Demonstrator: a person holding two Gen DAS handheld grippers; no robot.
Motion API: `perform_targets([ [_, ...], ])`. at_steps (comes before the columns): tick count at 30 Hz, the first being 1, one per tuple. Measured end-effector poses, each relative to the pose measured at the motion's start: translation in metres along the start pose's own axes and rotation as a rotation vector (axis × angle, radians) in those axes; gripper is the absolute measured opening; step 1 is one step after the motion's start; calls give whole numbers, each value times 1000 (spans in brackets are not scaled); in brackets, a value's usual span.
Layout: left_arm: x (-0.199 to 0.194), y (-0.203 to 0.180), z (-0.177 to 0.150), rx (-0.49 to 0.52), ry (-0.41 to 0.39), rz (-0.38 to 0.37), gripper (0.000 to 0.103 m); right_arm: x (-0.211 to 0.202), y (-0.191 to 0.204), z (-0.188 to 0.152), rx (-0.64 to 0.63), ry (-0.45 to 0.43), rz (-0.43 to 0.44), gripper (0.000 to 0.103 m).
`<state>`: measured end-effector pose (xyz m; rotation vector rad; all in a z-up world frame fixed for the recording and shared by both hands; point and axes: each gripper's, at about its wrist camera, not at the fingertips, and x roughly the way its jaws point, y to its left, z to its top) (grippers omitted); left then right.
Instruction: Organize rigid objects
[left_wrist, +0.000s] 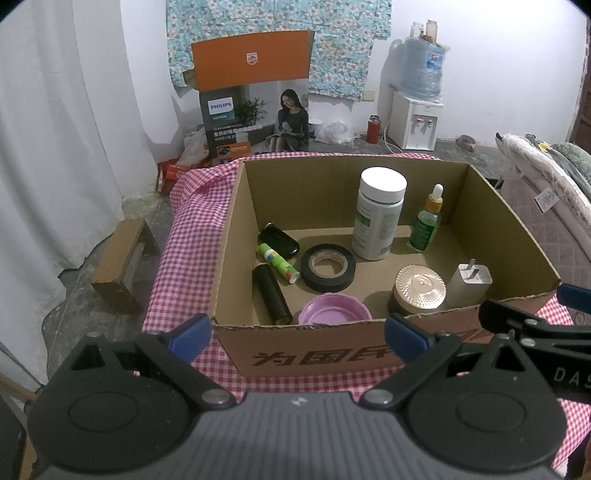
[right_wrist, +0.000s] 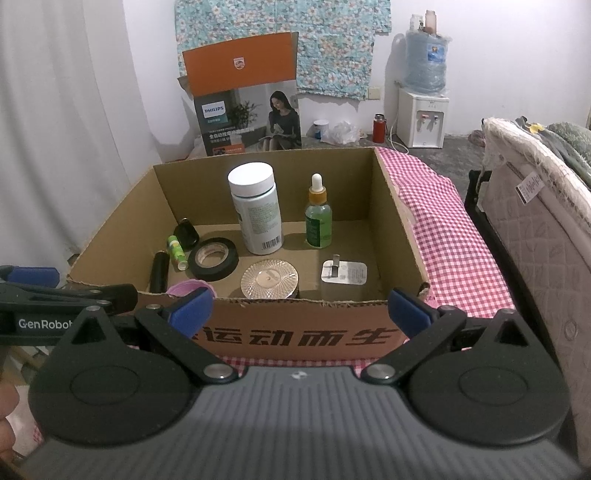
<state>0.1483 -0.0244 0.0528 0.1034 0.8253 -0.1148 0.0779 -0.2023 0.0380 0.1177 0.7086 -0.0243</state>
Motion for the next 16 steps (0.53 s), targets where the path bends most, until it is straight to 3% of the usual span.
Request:
perform_targets([
  [16,-1,-1,1,-1,1,0,101,0,-1,0,-1,0,1,102],
])
